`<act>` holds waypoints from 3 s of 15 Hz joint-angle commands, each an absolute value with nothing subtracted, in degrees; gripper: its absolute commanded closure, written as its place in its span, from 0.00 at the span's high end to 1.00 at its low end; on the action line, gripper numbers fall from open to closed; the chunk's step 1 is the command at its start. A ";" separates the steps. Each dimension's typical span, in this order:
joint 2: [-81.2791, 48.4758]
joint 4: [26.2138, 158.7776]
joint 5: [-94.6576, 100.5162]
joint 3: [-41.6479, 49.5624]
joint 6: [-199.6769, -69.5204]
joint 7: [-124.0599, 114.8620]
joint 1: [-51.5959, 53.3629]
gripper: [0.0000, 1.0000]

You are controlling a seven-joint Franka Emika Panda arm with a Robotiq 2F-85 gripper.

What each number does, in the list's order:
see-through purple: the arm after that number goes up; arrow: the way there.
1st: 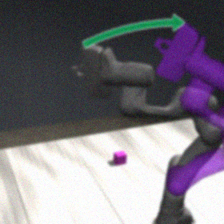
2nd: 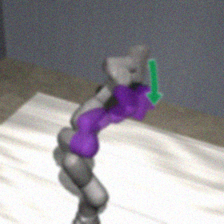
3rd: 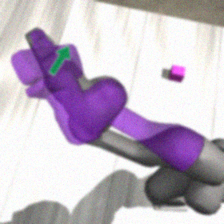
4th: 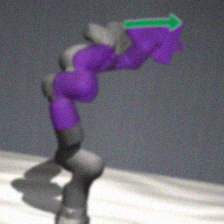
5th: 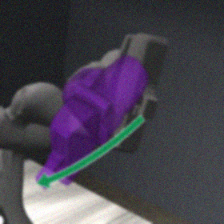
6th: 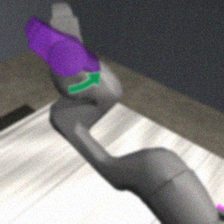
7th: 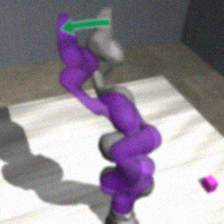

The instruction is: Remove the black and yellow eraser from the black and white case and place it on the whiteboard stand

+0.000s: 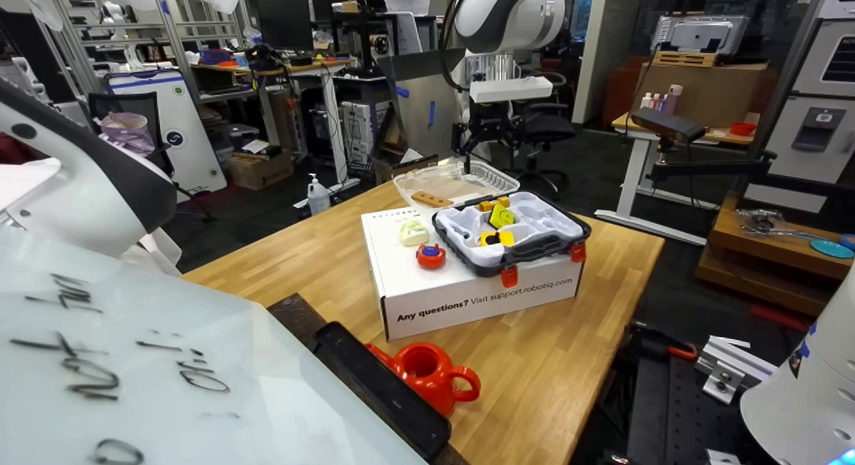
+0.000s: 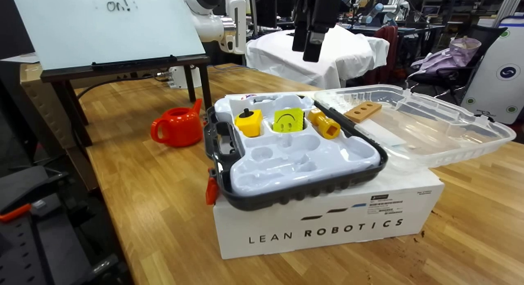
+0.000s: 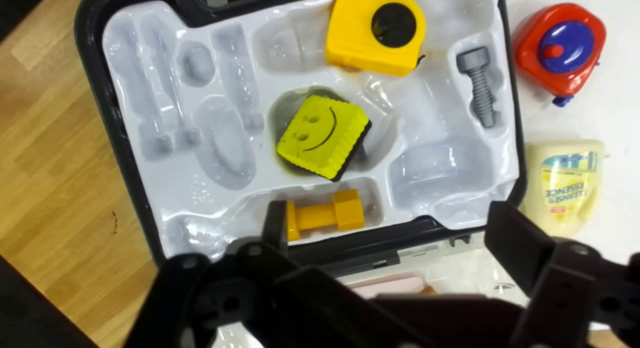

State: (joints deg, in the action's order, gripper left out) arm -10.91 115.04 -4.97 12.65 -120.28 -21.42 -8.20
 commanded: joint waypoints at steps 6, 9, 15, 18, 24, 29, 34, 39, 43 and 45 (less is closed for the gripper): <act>-10.91 114.96 -4.87 12.41 -120.17 -23.77 -8.60 1.00; -10.96 115.34 -5.33 12.50 -120.20 -24.29 -8.72 1.00; -10.17 119.16 -6.66 13.33 -120.09 -25.97 -9.69 1.00; -10.16 120.80 -6.76 13.61 -120.36 -26.53 -10.05 1.00; -10.91 120.14 -5.72 13.55 -120.07 -26.14 -9.90 1.00; -11.73 119.39 -6.32 13.44 -119.88 -25.95 -9.99 1.00; -14.39 117.59 -7.55 13.34 -118.86 -26.05 -10.20 1.00; -17.80 114.95 -7.25 13.16 -118.54 -26.80 -9.51 1.00; -18.95 114.12 -6.88 13.05 -118.26 -27.34 -9.06 1.00; -18.96 114.35 -6.87 13.12 -118.10 -27.30 -9.09 1.00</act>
